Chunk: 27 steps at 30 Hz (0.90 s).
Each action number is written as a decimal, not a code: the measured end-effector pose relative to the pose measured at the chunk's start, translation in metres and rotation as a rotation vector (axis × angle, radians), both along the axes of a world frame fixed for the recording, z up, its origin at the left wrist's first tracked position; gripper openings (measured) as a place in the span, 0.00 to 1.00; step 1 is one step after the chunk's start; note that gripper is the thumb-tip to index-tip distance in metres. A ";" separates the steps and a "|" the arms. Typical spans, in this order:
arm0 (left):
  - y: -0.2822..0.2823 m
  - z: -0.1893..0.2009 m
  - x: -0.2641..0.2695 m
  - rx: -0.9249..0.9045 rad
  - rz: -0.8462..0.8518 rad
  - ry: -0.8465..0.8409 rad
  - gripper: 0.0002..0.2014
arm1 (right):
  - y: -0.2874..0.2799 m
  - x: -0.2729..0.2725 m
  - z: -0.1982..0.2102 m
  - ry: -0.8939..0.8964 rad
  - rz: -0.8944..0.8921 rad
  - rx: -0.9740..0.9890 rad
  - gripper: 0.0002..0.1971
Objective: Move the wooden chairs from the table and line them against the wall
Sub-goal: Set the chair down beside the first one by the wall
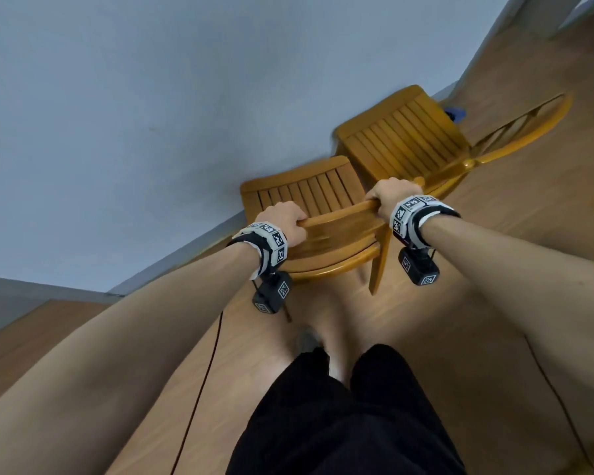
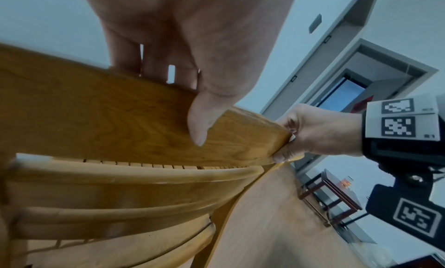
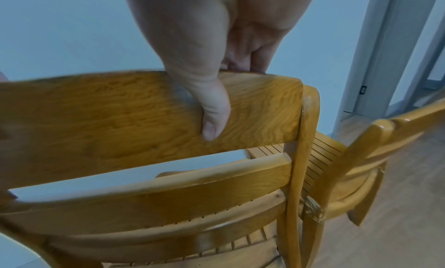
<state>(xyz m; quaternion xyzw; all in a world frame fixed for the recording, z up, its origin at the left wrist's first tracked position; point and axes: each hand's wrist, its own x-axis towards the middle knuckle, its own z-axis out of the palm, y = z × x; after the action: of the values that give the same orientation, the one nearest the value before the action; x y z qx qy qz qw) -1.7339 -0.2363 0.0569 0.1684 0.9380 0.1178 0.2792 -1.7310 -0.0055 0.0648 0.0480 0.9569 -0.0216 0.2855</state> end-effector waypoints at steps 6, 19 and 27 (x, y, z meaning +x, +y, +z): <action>0.011 0.007 -0.020 -0.048 0.137 0.013 0.03 | 0.015 -0.032 0.005 0.024 0.154 0.004 0.10; 0.096 -0.011 0.006 -0.018 0.428 0.067 0.04 | 0.087 -0.064 -0.013 0.060 0.416 0.017 0.09; 0.129 -0.029 0.022 -0.070 0.479 0.086 0.06 | 0.113 -0.058 -0.032 0.102 0.455 0.041 0.12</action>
<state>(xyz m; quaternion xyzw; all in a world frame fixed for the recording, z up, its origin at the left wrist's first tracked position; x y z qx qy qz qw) -1.7123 -0.1074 0.0278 -0.0637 0.9657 0.1407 0.2087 -1.7893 0.1072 0.0324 -0.1642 0.9565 0.0602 0.2334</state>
